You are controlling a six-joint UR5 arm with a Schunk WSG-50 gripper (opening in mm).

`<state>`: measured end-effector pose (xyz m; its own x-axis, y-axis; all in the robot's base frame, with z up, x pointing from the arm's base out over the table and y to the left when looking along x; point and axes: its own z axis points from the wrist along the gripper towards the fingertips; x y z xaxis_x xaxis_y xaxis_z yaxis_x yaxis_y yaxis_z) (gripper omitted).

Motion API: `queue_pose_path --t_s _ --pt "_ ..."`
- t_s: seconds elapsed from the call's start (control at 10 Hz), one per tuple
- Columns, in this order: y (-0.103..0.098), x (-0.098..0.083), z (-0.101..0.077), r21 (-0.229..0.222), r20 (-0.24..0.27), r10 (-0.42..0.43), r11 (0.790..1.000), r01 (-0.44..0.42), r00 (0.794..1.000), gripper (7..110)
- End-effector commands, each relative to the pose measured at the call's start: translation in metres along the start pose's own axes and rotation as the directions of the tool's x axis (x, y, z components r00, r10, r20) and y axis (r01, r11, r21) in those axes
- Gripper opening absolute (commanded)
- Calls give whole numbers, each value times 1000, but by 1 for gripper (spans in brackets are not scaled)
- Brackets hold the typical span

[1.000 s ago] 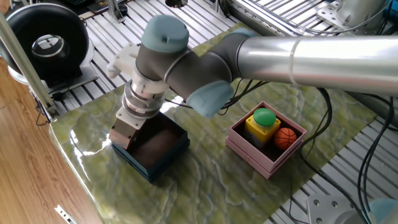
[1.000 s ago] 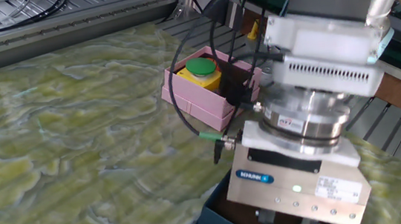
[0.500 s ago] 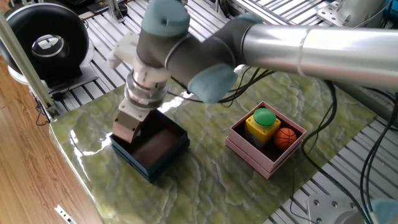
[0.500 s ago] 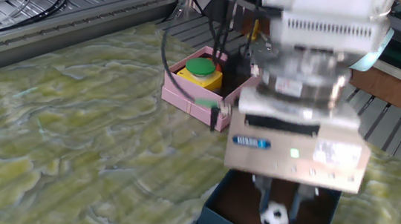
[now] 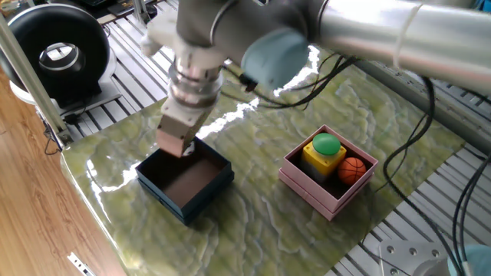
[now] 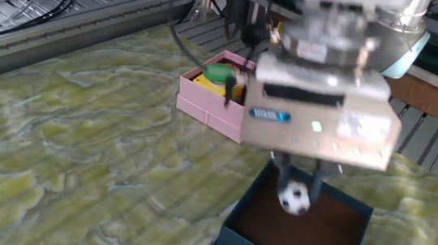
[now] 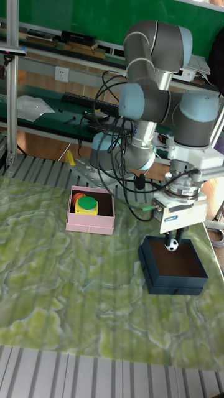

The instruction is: Move an object from one box to another

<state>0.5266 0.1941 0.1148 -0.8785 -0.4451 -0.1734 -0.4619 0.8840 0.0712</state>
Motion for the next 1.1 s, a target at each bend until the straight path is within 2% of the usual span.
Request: queue_pose_path --t_s 0.0,0.3,0.5,1.0 --pt "-19 33 -27 6 -54 -5 1000 5 999 7" --pt "-38 57 -31 25 -77 -14 1000 16 997 7" --pt "-53 77 -34 45 -111 -4 999 9 994 7" --pt "-88 138 -41 135 -208 76 990 -48 975 7"
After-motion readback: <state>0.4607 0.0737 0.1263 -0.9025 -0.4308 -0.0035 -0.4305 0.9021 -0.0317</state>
